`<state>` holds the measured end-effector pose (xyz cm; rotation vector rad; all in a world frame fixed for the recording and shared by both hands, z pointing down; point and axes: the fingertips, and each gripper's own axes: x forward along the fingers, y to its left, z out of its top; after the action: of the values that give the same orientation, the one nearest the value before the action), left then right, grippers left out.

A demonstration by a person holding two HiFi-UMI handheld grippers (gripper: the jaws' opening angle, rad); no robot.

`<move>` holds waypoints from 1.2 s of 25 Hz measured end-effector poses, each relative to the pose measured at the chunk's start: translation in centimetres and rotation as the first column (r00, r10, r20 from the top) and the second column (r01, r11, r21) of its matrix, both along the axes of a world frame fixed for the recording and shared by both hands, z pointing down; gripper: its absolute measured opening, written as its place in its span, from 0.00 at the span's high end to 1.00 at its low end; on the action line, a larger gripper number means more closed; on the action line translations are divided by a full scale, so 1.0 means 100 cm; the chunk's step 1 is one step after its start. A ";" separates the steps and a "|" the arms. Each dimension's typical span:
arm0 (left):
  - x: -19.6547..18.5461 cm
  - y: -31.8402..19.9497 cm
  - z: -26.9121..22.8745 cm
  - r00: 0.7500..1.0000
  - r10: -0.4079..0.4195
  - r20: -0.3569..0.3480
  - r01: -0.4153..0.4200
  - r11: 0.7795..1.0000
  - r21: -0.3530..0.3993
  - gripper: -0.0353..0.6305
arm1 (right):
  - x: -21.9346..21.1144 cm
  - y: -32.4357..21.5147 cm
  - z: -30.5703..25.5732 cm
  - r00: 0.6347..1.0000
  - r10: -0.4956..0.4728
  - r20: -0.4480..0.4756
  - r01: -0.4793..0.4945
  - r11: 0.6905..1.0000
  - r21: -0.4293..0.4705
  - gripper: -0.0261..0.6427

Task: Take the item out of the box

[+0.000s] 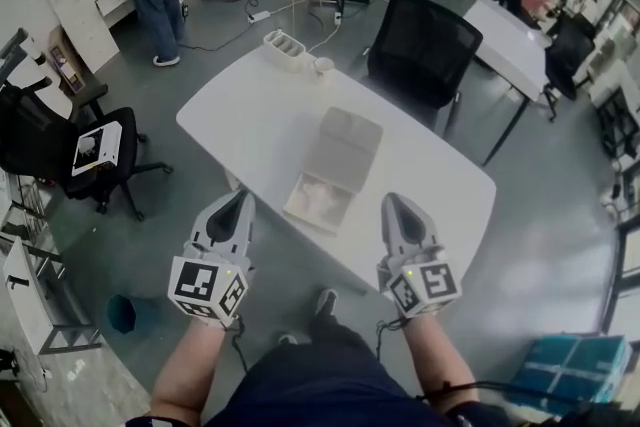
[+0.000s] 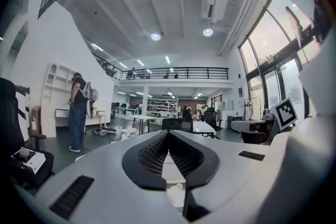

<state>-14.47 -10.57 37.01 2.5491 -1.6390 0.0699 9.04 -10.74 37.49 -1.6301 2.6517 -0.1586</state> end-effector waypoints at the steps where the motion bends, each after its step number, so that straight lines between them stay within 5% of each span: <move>1: 0.004 -0.007 0.000 1.000 -0.003 0.004 0.003 1.000 -0.001 0.90 | 0.003 -0.007 0.001 1.000 -0.005 0.002 0.005 1.000 -0.003 0.95; 15: 0.032 -0.075 -0.006 0.998 -0.040 0.038 0.040 0.999 -0.005 0.90 | 0.029 -0.080 0.004 0.998 -0.046 0.048 0.047 0.999 -0.018 0.95; 30: 0.013 -0.148 0.017 0.998 0.056 0.025 -0.055 0.998 -0.043 0.90 | 0.032 -0.105 0.006 0.992 0.130 0.003 -0.129 0.991 -0.038 0.95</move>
<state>-13.18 -25.33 38.67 2.5732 -1.5584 0.1421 12.27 -21.21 38.05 -1.8034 2.5434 -0.2103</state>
